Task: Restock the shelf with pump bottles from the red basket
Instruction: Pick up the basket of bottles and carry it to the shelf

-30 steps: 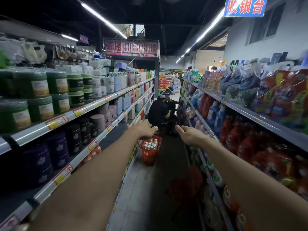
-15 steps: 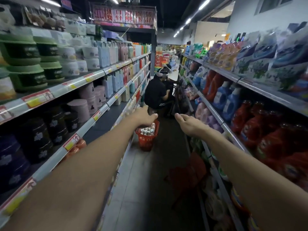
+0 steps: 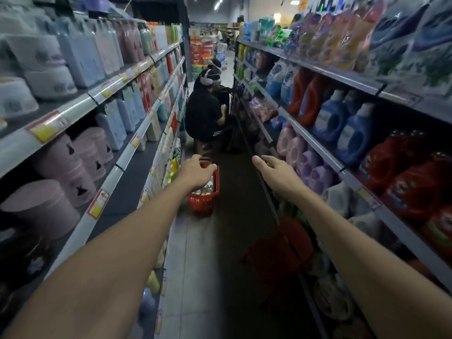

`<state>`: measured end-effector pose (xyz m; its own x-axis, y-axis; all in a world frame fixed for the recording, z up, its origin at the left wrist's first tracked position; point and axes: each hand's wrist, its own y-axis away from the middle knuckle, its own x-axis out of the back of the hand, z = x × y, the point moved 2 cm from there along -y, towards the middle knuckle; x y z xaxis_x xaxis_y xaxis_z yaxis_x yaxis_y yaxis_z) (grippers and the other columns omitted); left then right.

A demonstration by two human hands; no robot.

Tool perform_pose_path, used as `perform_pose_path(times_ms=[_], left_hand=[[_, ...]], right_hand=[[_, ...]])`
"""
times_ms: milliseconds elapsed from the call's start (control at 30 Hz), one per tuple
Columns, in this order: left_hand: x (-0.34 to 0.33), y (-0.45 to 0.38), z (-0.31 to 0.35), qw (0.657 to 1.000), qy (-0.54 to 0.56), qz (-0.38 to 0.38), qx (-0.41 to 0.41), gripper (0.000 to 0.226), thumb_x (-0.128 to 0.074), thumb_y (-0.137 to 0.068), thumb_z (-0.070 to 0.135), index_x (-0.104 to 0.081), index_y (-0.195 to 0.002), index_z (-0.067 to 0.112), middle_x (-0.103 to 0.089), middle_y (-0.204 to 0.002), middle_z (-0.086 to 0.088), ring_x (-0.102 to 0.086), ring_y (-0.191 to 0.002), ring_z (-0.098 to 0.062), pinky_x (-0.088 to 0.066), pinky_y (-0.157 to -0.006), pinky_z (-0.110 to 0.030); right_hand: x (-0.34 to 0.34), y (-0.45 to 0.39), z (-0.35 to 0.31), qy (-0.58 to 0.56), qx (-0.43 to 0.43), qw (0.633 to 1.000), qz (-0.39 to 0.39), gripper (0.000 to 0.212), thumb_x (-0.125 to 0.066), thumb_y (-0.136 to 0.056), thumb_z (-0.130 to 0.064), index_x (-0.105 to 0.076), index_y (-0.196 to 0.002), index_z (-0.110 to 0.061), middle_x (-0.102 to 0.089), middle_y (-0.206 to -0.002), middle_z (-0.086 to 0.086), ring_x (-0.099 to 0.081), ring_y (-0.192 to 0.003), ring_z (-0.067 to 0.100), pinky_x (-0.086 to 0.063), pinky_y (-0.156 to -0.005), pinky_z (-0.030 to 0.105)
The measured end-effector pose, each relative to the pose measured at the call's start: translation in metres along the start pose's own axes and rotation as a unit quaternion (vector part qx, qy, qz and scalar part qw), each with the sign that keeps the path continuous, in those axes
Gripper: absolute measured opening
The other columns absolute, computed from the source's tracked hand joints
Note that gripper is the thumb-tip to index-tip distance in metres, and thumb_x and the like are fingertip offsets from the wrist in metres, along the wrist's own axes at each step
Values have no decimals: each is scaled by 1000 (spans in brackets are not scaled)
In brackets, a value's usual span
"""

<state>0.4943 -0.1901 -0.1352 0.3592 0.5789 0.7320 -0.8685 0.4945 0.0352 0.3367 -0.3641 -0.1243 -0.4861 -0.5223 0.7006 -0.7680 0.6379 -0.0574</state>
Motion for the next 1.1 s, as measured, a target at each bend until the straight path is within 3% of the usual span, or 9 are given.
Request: perform_pose_path(times_ms=[100,233,267,400,533,667,800,900,1100], left_hand=[[-19,-65,-13,999,40,-13,13,56,-59,-98,39,-46,-145,10,-56,-123,-2,-55,-106,-21,-37,-83,-26],[-39,-161,-33,997,75,-28,20,35,-61,-99,31,-51,-131,21,-60,-97,6,-54,-78,-10,-43,-64,-23],[-43,-183,-38,995,94,-31,31,39,-61,-99,30,-51,-135,18,-60,-98,6,-55,-81,-11,-44,-65,-22],[-44,-273,-53,989,132,-44,59,58,-63,-97,36,-44,-148,15,-55,-142,-10,-56,-122,-25,-43,-91,-29],[-42,-366,-70,976,195,-34,90,53,-59,-100,36,-44,-148,22,-54,-143,-9,-60,-119,-28,-50,-95,-41],[-39,-461,-88,959,259,-20,117,52,-55,-102,37,-41,-151,24,-48,-151,-7,-54,-113,-18,-47,-89,-37],[-46,-560,-115,953,274,-16,128,51,-54,-102,40,-42,-150,27,-49,-150,-4,-57,-110,-17,-51,-84,-36],[-54,-630,-133,945,287,-31,155,50,-55,-101,41,-46,-148,28,-55,-144,-4,-58,-120,-23,-51,-90,-40],[-74,-748,-157,930,308,-39,198,48,-57,-100,40,-48,-145,27,-57,-138,-4,-59,-115,-25,-52,-99,-47]], right_hand=[[-32,-55,20,-27,-27,999,-13,69,-42,-100,-65,-46,-153,-21,-51,-155,4,-49,-141,22,-40,-111,38],[-71,-141,48,-64,-45,997,-28,69,-42,-99,-68,-47,-152,-24,-53,-153,1,-49,-140,19,-41,-111,36],[-78,-164,52,-74,-52,995,-29,68,-42,-99,-67,-48,-152,-25,-53,-153,0,-50,-140,18,-41,-107,33],[-102,-252,54,-129,-78,988,-42,63,-44,-98,-68,-51,-148,-30,-56,-150,-4,-52,-137,15,-39,-102,27],[-130,-347,45,-184,-104,975,-63,62,-44,-100,-65,-48,-150,-29,-54,-152,-4,-51,-139,18,-42,-111,36],[-165,-444,35,-223,-129,962,-84,70,-40,-99,-67,-43,-154,-24,-50,-156,3,-46,-144,23,-37,-119,51],[-205,-534,28,-234,-127,961,-79,67,-40,-102,-63,-43,-154,-20,-49,-156,4,-45,-144,22,-36,-120,50],[-233,-595,23,-233,-147,958,-84,66,-40,-102,-62,-44,-154,-21,-49,-156,3,-45,-145,21,-36,-121,49],[-274,-709,19,-214,-157,958,-105,65,-40,-103,-61,-43,-154,-20,-49,-156,4,-45,-145,22,-36,-120,49]])
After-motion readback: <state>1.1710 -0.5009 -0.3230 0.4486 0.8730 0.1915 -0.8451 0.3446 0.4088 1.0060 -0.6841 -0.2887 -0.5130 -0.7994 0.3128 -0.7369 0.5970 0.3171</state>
